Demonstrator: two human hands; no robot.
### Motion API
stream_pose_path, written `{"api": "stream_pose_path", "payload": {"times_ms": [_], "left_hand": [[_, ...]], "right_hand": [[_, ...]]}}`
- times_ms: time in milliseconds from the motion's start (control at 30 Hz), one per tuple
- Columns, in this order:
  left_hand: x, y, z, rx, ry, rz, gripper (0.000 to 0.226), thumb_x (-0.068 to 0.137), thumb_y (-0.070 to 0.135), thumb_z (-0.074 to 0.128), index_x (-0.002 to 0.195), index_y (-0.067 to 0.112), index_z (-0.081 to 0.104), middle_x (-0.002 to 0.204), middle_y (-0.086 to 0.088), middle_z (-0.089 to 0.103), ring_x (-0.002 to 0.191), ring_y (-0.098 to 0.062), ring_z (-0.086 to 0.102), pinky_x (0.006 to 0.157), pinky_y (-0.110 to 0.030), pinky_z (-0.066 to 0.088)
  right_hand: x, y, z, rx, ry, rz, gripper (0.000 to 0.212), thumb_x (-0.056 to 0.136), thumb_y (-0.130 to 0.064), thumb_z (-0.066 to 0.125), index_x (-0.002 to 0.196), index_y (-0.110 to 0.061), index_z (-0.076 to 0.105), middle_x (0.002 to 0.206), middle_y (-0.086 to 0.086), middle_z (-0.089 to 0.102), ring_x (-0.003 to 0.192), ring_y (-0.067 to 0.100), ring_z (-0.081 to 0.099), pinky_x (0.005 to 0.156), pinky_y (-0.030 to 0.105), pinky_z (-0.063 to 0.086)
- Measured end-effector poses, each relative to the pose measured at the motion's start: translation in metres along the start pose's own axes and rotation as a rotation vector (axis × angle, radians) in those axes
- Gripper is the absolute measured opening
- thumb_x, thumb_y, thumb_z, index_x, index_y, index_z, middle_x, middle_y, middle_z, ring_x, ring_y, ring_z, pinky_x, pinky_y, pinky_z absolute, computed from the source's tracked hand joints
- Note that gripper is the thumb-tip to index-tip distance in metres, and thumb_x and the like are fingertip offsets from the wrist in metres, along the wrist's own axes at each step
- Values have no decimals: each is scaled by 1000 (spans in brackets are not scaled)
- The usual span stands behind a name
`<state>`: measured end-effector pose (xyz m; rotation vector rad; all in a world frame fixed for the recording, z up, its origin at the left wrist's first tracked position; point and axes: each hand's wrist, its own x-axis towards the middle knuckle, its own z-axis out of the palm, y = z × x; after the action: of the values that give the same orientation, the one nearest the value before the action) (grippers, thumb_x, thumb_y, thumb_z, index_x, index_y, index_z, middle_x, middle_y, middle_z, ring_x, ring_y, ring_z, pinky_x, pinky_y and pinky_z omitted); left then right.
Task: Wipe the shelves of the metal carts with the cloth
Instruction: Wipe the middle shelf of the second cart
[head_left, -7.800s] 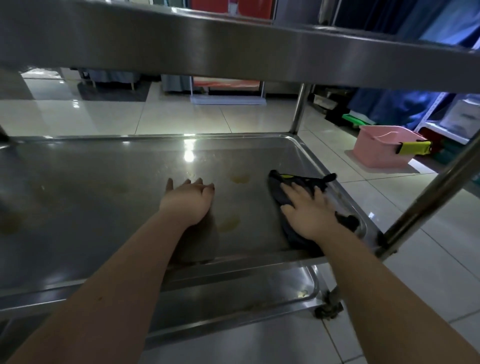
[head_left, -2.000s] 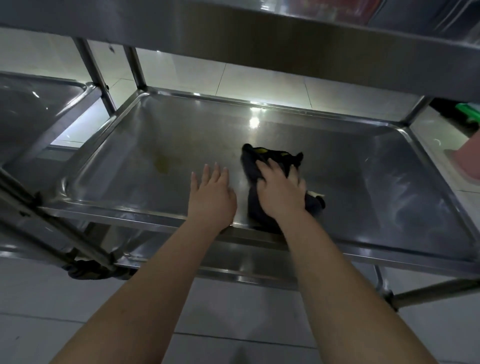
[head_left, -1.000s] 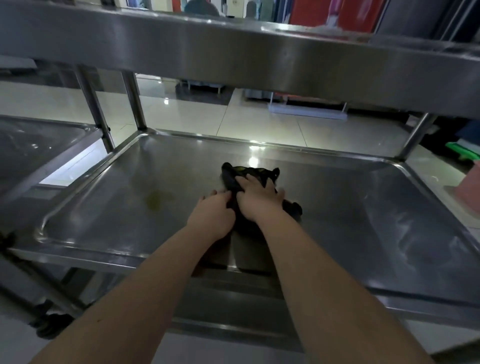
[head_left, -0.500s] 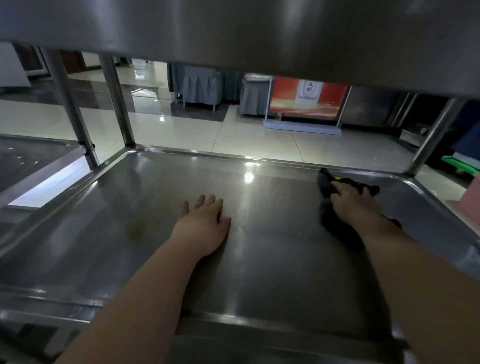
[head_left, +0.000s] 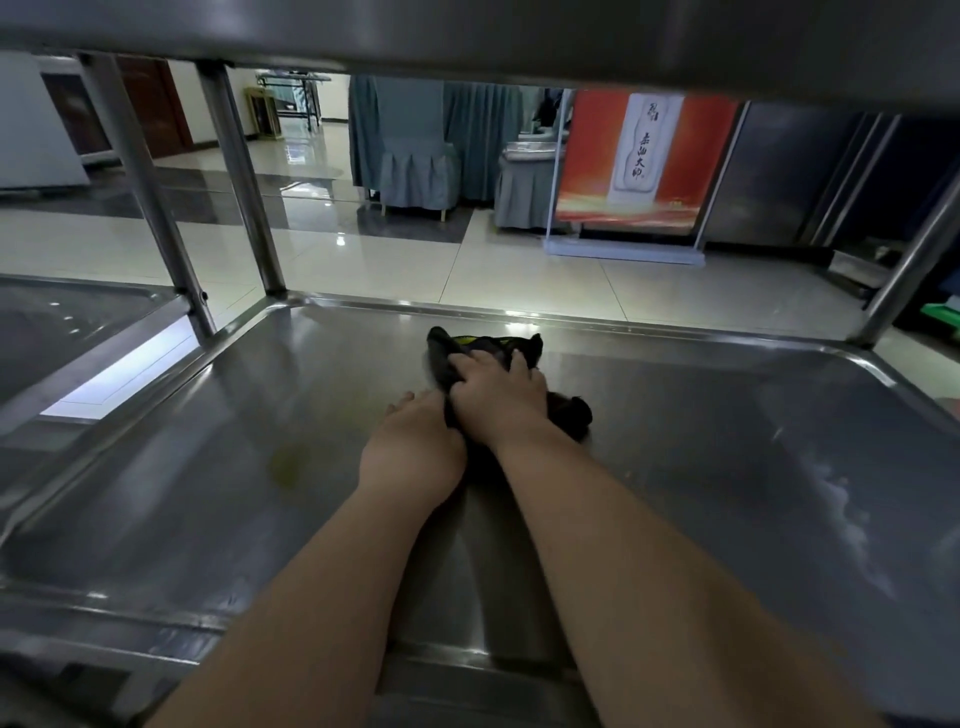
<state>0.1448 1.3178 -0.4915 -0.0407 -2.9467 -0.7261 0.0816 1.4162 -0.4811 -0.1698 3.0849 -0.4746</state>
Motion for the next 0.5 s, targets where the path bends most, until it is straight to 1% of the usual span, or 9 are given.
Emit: {"api": "stream_pose_path", "payload": {"times_ms": [33, 100, 167, 233, 300, 367, 400, 433, 500], "left_hand": [[-1, -1, -2, -10, 7, -7, 41, 93, 19, 42, 133, 20, 47, 141, -5, 46, 132, -24, 39, 100, -33, 35], [-1, -3, -4, 21, -11, 30, 42, 97, 20, 38, 137, 19, 47, 150, -3, 39, 140, -20, 31, 108, -30, 29], [0, -5, -5, 30, -28, 42, 44, 98, 20, 36, 140, 16, 45, 156, -1, 30, 145, -17, 21, 113, -28, 22], [1, -5, -5, 18, -36, 27, 42, 97, 19, 36, 138, 15, 47, 155, -1, 30, 145, -18, 21, 113, -30, 23], [-2, -3, -4, 28, -23, 21, 39, 97, 19, 36, 133, 13, 50, 152, -4, 36, 142, -20, 27, 111, -31, 26], [-8, 2, -6, 30, -8, 15, 37, 97, 18, 37, 130, 11, 52, 144, -7, 44, 137, -23, 33, 110, -31, 26], [-14, 5, -8, 34, 3, 5, 38, 97, 17, 37, 133, 11, 50, 143, -8, 45, 136, -24, 34, 110, -31, 24], [-18, 8, -11, 42, 23, 3, 41, 98, 17, 38, 137, 12, 47, 144, -8, 44, 136, -24, 32, 112, -32, 22], [-26, 18, -22, 21, 63, -16, 50, 96, 13, 40, 146, 14, 35, 150, -6, 36, 143, -24, 21, 116, -34, 17]], "right_hand": [[-3, 2, 0, 9, -2, -19, 53, 97, -32, 31, 149, -40, 25, 161, -9, 15, 147, 34, 3, 117, 51, 6], [-8, 19, -8, 1, -1, -12, 53, 97, -32, 30, 149, -41, 25, 160, -12, 15, 147, 33, 6, 117, 49, 9], [-17, 47, -18, -16, 22, 54, 52, 97, -32, 30, 148, -43, 25, 160, -15, 16, 146, 32, 9, 115, 47, 12], [-35, 70, -25, -6, 46, 136, 52, 98, -32, 30, 148, -44, 26, 160, -15, 16, 147, 30, 8, 115, 47, 11], [-57, 75, -26, 4, 32, 160, 50, 99, -33, 29, 148, -43, 25, 160, -15, 14, 147, 29, 4, 115, 49, 9], [-83, 60, -23, -11, -29, 143, 50, 100, -34, 28, 149, -43, 21, 161, -14, 11, 148, 30, 1, 117, 50, 8], [-99, 48, -19, -25, -37, 107, 51, 100, -35, 28, 150, -43, 19, 161, -14, 10, 148, 31, 1, 117, 50, 9], [-115, 36, -14, -36, -21, 49, 51, 100, -36, 30, 150, -42, 19, 161, -13, 10, 147, 32, 2, 117, 50, 11], [-147, 14, -7, -33, 2, -51, 51, 101, -37, 30, 151, -37, 19, 161, -9, 11, 147, 34, 2, 117, 51, 9]]}}
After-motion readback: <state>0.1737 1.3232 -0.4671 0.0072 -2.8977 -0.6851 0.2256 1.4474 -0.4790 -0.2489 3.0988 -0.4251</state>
